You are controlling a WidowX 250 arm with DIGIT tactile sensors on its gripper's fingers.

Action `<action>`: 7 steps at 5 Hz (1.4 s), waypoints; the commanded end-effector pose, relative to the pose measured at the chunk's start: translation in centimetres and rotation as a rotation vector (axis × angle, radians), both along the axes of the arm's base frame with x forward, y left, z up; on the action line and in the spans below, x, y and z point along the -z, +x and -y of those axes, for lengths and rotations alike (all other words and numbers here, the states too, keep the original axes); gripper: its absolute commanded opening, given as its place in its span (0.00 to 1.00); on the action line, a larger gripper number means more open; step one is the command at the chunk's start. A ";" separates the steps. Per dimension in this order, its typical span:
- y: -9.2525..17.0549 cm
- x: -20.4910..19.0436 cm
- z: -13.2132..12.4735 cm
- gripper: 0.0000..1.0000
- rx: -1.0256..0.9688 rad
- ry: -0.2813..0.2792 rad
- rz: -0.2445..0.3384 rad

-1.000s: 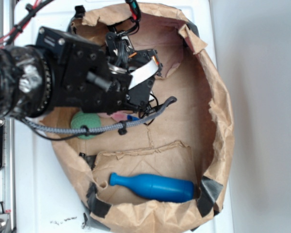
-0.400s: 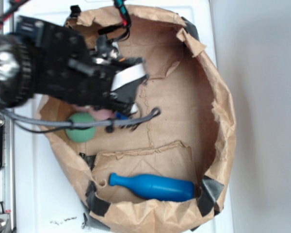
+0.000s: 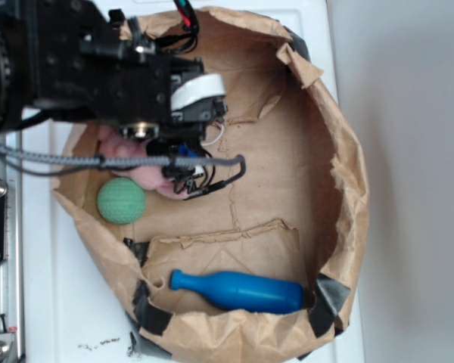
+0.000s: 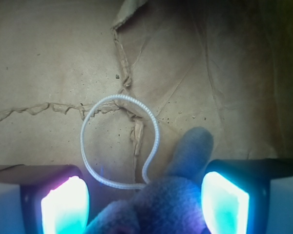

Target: Grab the gray animal.

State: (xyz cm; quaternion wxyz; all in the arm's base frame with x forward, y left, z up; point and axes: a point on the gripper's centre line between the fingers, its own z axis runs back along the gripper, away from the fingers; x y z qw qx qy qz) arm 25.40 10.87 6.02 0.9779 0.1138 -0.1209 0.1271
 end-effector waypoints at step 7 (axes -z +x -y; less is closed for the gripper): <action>-1.0 1.9 -1.7 0.00 -0.041 0.145 0.045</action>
